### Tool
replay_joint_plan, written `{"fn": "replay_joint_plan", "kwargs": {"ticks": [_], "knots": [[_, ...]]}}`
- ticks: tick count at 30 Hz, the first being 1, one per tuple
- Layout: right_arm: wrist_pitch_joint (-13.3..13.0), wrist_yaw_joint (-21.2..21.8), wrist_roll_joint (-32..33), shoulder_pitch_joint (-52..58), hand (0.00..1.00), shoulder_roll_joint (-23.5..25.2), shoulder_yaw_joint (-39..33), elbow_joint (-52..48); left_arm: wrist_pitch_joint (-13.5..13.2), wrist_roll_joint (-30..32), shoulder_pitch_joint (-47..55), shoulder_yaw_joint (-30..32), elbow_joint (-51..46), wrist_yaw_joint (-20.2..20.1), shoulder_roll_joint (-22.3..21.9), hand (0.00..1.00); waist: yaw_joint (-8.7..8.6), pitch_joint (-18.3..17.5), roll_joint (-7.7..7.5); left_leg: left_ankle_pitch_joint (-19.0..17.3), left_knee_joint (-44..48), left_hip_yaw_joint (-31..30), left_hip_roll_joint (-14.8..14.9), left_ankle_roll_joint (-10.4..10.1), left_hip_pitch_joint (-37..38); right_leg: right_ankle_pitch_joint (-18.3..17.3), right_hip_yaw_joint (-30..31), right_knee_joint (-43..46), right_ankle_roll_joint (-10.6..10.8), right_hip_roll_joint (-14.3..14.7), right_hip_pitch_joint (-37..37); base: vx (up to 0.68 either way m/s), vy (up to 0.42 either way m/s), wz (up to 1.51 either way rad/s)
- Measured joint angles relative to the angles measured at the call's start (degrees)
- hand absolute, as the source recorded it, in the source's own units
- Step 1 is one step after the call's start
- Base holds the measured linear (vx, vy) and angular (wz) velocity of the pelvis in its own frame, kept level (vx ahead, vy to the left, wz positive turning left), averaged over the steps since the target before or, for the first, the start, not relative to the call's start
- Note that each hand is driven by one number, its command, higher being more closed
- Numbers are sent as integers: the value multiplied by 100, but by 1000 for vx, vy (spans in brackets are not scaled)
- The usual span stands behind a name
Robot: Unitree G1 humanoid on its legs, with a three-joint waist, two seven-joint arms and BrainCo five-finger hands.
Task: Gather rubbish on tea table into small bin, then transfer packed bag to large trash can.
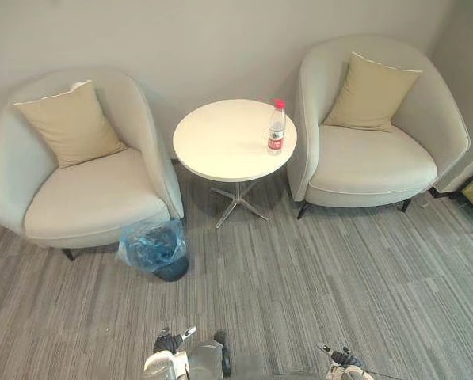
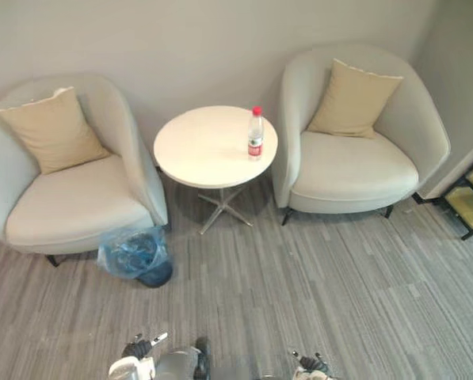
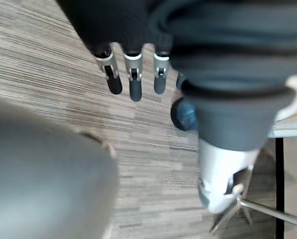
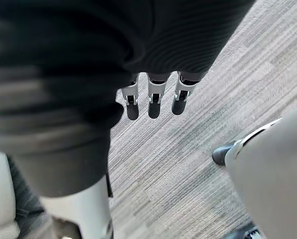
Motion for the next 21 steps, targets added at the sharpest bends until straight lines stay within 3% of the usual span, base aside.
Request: {"fn": "replay_joint_plan", "kwargs": {"ticks": [1,3,4,5,6,8,11,13,14,15,16,17,21], "knots": [[1,1,-2,58,0,68,-22,-1,1,-21,-9,-1,32,-8,64,0,-8,-25,-122,-207,130,155,-68,105,25,-8,131,4,50,-117,33,472,148,-40],[6,28,-16,103,0,81,0,-28,13,-14,-19,-7,90,0,78,0,29,-58,-158,-444,147,352,-183,210,232,-60,352,394,131,-266,-29,395,149,-44],[10,39,-17,110,0,49,8,-35,39,-14,-19,-19,112,-2,73,0,39,-67,-149,-525,8,438,-247,249,424,-132,466,1014,259,-311,-269,438,224,-35],[7,56,-25,112,0,33,95,-92,68,-14,-48,-22,170,-5,79,0,13,-55,-126,-630,-160,450,-337,268,697,-45,518,2455,620,-386,-885,434,215,-21],[5,64,-25,134,0,20,129,-133,99,-20,-60,-20,199,-5,96,0,-34,-38,-126,-689,-193,429,-382,268,905,54,539,3302,771,-466,-1229,457,172,14],[-14,72,-8,273,0,32,155,-365,167,-21,-76,-19,307,0,103,0,-157,2,-61,-814,-288,275,-397,241,1484,5,310,4499,690,-580,-1700,417,59,37],[-21,113,-12,278,0,35,143,-426,165,-22,-54,-34,311,-2,83,0,-170,2,-57,-830,-613,71,-307,209,2092,-222,-278,4143,369,-752,-2019,383,-41,43],[-26,147,-14,271,0,45,152,-514,159,-21,-41,-29,307,1,65,0,-209,4,-43,-932,-626,-135,-142,39,2280,-125,-517,3117,219,-710,-2310,386,-159,54],[-38,152,-14,269,0,44,166,-520,156,-22,-41,-29,304,7,67,0,-219,3,-49,-960,-626,-179,-113,-5,2336,35,-516,2706,161,-654,-2360,485,-300,43],[-72,138,-19,285,0,55,257,-515,155,-21,-13,-23,292,12,88,0,-235,-11,-102,-1026,-625,-286,-113,-109,2461,675,-386,1790,12,-521,-2343,425,-285,25],[-93,154,3,327,0,72,324,-516,154,-21,-4,-12,320,14,122,0,-237,-36,-224,-1095,-611,-372,-179,-201,2545,1154,-201,1432,-80,-448,-2363,498,-311,4],[-95,158,-27,266,0,-69,352,-512,160,-26,18,-20,421,15,-32,0,-237,-85,95,-1124,-587,-454,59,-241,2596,1107,-145,1614,-157,-237,-2317,385,-234,-13],[-97,154,-16,202,0,-187,383,-465,153,-25,-31,-12,418,18,-253,0,-306,-121,327,-1035,11,-759,333,-363,2331,611,-320,1616,-303,-17,-2231,311,-223,2]]}}
